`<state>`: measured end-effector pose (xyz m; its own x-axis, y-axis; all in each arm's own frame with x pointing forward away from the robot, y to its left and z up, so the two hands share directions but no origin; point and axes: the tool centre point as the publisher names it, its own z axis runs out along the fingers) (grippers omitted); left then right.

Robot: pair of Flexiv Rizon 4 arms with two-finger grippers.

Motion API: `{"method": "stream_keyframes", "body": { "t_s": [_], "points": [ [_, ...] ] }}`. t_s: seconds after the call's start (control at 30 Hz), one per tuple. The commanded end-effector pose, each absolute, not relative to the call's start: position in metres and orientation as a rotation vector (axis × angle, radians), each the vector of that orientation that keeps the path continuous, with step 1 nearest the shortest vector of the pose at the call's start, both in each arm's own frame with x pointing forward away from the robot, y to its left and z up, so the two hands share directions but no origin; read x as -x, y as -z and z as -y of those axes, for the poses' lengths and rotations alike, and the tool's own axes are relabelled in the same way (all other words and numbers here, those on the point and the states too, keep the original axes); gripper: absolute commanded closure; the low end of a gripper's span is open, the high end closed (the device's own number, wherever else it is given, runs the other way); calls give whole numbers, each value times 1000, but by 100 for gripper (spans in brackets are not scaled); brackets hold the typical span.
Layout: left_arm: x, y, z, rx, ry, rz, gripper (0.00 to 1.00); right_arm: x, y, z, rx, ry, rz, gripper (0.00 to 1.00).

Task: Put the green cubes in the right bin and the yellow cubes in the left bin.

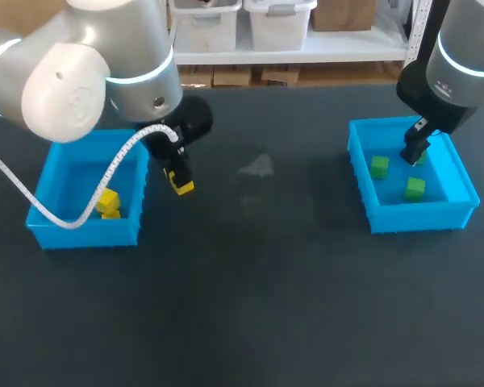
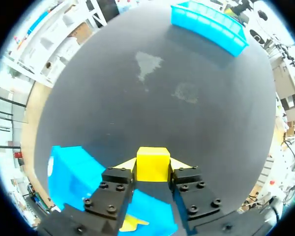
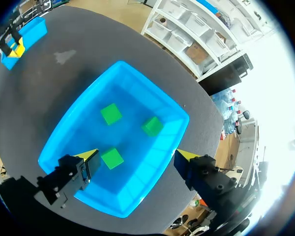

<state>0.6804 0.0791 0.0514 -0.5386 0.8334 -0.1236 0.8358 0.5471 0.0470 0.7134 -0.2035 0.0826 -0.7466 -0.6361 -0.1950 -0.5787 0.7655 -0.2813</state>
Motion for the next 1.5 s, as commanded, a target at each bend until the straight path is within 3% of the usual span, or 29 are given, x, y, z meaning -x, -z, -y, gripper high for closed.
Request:
{"method": "stream_keyframes", "body": {
  "t_s": [0.03,0.57,1.1,1.4,1.43,1.47,1.5],
  "points": [
    [-681,-78,-87,-1390,-7,-2611,100,-712,-83,204,942,295,-2679,0],
    [-676,-122,-146,-1065,-35,-2591,100,-712,-83,204,942,295,-2679,0],
    [-647,-95,-214,-667,137,-2642,100,-712,-83,204,942,295,-2679,0],
    [-641,-65,-226,-592,186,-2703,100,-712,-83,204,942,295,-2679,0],
    [-640,-61,-225,-597,184,-2721,89,-712,-83,204,942,295,-2679,0],
    [-640,-59,-225,-601,199,-2722,0,-712,-83,204,942,295,-2679,0],
    [-641,-57,-223,-604,197,-2719,0,-712,-83,204,942,295,-2679,0]
  ]
}}
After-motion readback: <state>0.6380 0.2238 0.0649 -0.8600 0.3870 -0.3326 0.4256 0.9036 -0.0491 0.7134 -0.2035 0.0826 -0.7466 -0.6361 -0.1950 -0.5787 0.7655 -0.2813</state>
